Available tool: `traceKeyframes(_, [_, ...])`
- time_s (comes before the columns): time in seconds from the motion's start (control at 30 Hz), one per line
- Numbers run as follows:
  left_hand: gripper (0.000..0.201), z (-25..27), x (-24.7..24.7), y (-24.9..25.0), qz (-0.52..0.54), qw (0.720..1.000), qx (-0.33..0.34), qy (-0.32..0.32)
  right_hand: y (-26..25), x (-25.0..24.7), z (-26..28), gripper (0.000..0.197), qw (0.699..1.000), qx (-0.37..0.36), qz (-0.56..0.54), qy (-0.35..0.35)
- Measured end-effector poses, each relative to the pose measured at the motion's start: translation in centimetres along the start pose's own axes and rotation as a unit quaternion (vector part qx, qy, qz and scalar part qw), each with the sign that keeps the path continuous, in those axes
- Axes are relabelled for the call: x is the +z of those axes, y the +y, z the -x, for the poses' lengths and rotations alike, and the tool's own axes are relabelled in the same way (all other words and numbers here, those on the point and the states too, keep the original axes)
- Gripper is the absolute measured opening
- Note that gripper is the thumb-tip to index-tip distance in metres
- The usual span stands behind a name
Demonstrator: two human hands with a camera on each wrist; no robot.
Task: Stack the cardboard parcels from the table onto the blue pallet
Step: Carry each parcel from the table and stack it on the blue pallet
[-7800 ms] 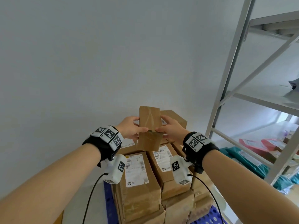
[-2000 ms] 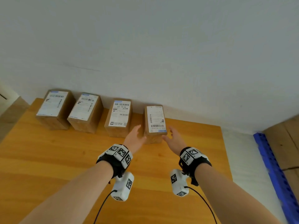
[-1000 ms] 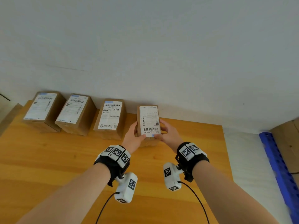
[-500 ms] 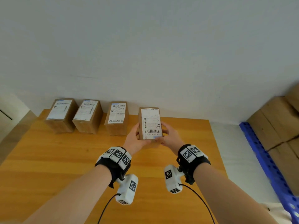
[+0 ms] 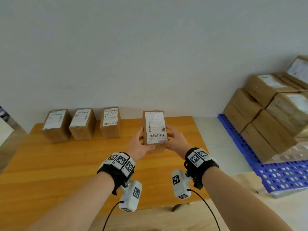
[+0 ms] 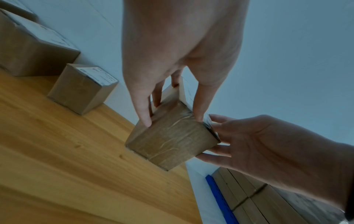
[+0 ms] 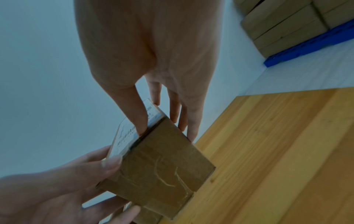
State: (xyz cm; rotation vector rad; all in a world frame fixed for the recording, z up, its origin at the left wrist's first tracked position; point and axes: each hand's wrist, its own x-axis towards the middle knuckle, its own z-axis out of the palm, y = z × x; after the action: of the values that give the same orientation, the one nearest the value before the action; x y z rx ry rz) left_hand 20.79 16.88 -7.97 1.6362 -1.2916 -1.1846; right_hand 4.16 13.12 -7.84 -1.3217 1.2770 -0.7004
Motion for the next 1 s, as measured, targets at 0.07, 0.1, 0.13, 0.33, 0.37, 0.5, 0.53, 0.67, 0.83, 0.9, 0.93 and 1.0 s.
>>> traceKeyframes(0.07, [0.099, 0.2, 0.8, 1.0, -0.004, 1.0, 0.013, -0.012, -0.3, -1.2, 1.1, 0.08, 1.0, -0.001, -0.001, 0.014])
traceKeyframes(0.1, [0.098, 0.3, 1.3, 1.5, -0.008, 1.0, 0.019, -0.017, -0.4, -1.8, 1.7, 0.081, 1.0, -0.003, -0.002, 0.019])
traceKeyframes(0.13, [0.098, 0.4, 1.9, 2.0, -0.011, 0.999, 0.021, -0.023, -0.5, -2.6, 2.2, 0.082, 1.0, -0.005, -0.006, 0.022])
traceKeyframes(0.33, [0.097, 1.2, 6.1, 5.3, -0.033, 0.997, 0.045, -0.059, -0.9, -7.6, 5.5, 0.083, 0.998, -0.001, -0.006, 0.062])
traceKeyframes(0.37, [0.096, 1.3, 7.0, 6.0, -0.036, 0.996, 0.052, -0.062, -1.0, -8.6, 6.2, 0.082, 0.997, -0.002, -0.004, 0.071])
traceKeyframes(0.5, [0.095, 2.2, 10.6, 8.9, -0.032, 0.993, 0.079, -0.083, -1.1, -12.9, 8.7, 0.078, 0.995, -0.013, 0.004, 0.102])
traceKeyframes(0.53, [0.093, 2.5, 11.5, 9.7, -0.03, 0.992, 0.087, -0.087, -1.1, -14.1, 9.2, 0.079, 0.994, -0.016, 0.004, 0.106])
traceKeyframes(0.67, [0.088, 3.7, 15.5, 12.8, -0.021, 0.989, 0.116, -0.091, -1.2, -19.1, 11.6, 0.08, 0.993, -0.023, 0.006, 0.112])
traceKeyframes(0.83, [0.091, 5.4, 21.4, 16.4, -0.011, 0.988, 0.133, -0.083, -1.3, -25.8, 14.9, 0.078, 0.993, -0.044, 0.014, 0.108])
traceKeyframes(0.9, [0.092, 6.1, 23.5, 17.8, -0.007, 0.987, 0.14, -0.079, -1.4, -28.4, 16.1, 0.079, 0.993, -0.05, 0.019, 0.109])
traceKeyframes(0.93, [0.093, 6.3, 24.5, 18.5, -0.006, 0.987, 0.143, -0.075, -1.5, -29.6, 16.7, 0.08, 0.993, -0.053, 0.022, 0.107])
traceKeyframes(1.0, [0.094, 6.9, 26.6, 20.0, -0.009, 0.986, 0.152, -0.065, -1.8, -32.2, 18.0, 0.08, 0.992, -0.064, 0.031, 0.102])
